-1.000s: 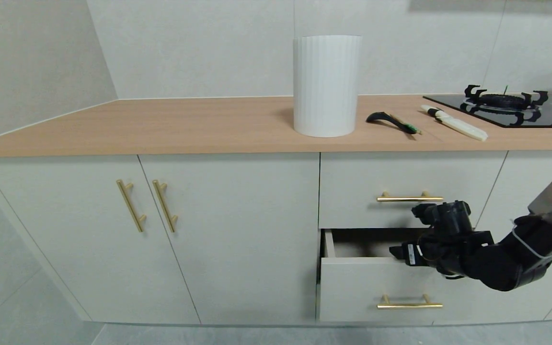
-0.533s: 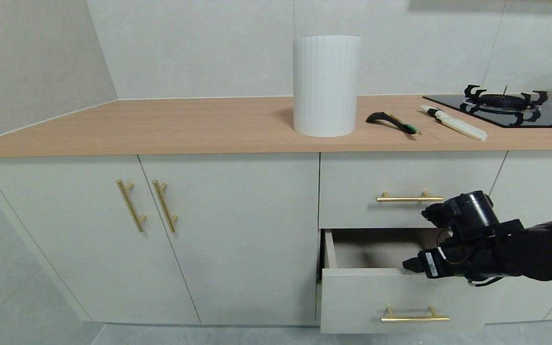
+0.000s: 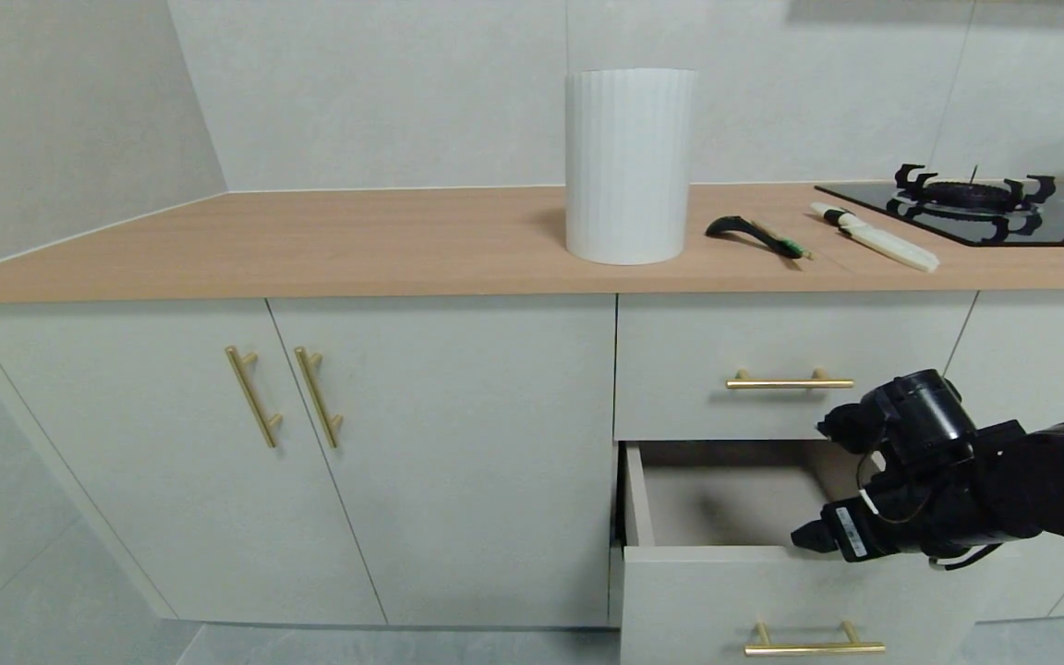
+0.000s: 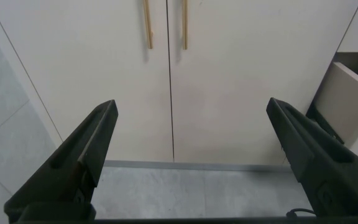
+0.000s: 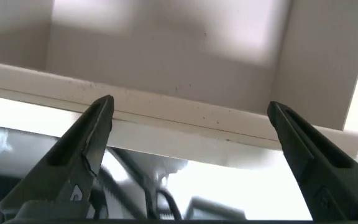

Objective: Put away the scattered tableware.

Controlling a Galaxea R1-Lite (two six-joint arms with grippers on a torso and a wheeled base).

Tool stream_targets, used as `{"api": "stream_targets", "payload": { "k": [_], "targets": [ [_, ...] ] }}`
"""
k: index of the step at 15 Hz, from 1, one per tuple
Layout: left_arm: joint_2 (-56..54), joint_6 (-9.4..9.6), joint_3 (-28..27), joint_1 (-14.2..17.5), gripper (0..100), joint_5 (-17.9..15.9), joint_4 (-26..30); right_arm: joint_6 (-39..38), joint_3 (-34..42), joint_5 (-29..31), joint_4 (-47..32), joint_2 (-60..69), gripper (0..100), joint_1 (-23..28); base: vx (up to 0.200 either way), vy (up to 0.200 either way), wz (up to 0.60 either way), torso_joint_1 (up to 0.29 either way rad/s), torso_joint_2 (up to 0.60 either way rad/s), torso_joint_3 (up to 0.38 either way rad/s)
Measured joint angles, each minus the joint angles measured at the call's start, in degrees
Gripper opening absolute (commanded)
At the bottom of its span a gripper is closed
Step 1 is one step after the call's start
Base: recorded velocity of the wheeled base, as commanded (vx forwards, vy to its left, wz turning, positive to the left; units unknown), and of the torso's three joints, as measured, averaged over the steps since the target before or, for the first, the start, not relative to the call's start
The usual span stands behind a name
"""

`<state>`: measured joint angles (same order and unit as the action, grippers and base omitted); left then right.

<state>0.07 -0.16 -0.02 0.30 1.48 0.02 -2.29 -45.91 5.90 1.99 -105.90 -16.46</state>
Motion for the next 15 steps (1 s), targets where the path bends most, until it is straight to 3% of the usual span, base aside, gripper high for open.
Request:
{"api": "stream_targets", "payload": {
  "k": [4, 11, 15],
  "targets": [
    [0.0, 0.0, 0.0, 0.0, 100, 0.0, 0.0, 2.9, 0.2, 0.0, -4.9, 1.2, 100, -0.4, 0.0, 0.0, 0.0, 0.0, 0.0, 0.0],
    [0.0, 0.0, 0.0, 0.0, 100, 0.0, 0.0, 13.6, 1.6, 0.3, -24.2, 4.5, 100, -3.0, 0.0, 0.0, 0.0, 0.0, 0.0, 0.0],
    [0.0, 0.0, 0.0, 0.0, 100, 0.0, 0.0, 14.3, 1.5, 0.5, -24.1, 5.1, 100, -3.9, 0.0, 0.0, 0.0, 0.0, 0.0, 0.0]
  ]
}}
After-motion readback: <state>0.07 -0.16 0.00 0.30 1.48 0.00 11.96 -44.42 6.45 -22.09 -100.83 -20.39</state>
